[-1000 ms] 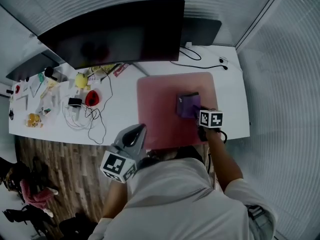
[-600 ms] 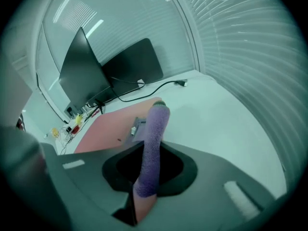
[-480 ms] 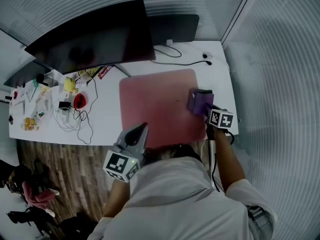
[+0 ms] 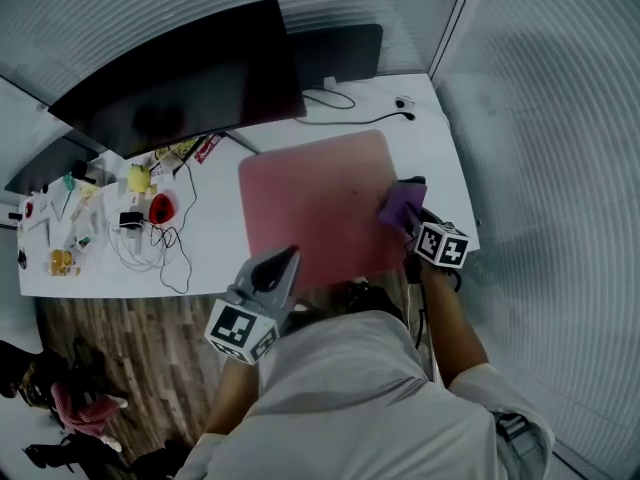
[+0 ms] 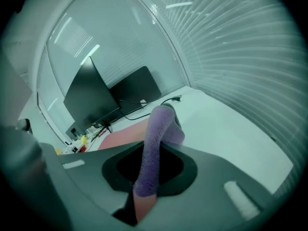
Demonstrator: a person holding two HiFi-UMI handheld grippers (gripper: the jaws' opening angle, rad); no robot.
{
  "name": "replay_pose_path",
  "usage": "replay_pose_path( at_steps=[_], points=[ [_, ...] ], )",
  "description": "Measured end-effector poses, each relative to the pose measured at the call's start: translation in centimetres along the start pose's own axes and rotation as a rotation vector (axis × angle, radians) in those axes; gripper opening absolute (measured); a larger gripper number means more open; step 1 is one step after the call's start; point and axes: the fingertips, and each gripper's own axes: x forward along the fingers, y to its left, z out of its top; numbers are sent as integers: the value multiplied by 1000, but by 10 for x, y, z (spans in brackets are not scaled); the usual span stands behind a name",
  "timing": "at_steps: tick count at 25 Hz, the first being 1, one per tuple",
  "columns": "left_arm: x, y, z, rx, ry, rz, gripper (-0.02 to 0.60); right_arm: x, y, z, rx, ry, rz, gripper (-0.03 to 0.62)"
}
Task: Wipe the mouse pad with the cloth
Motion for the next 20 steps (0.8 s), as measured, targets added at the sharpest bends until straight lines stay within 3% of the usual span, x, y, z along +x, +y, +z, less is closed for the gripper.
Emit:
replay_pose_path(
  at_steps=[4,15,20],
  points=[
    [-52,24,-13,-20,-6,45,2,14,75,-28,-48,36,89,54],
    [-238,90,-54,-89,-51,311,2,71,332,-151,-263,238,438,54],
    [-301,102,-72,-126,-85,407,2,96,403,-201,-338,298,512,54]
  ],
)
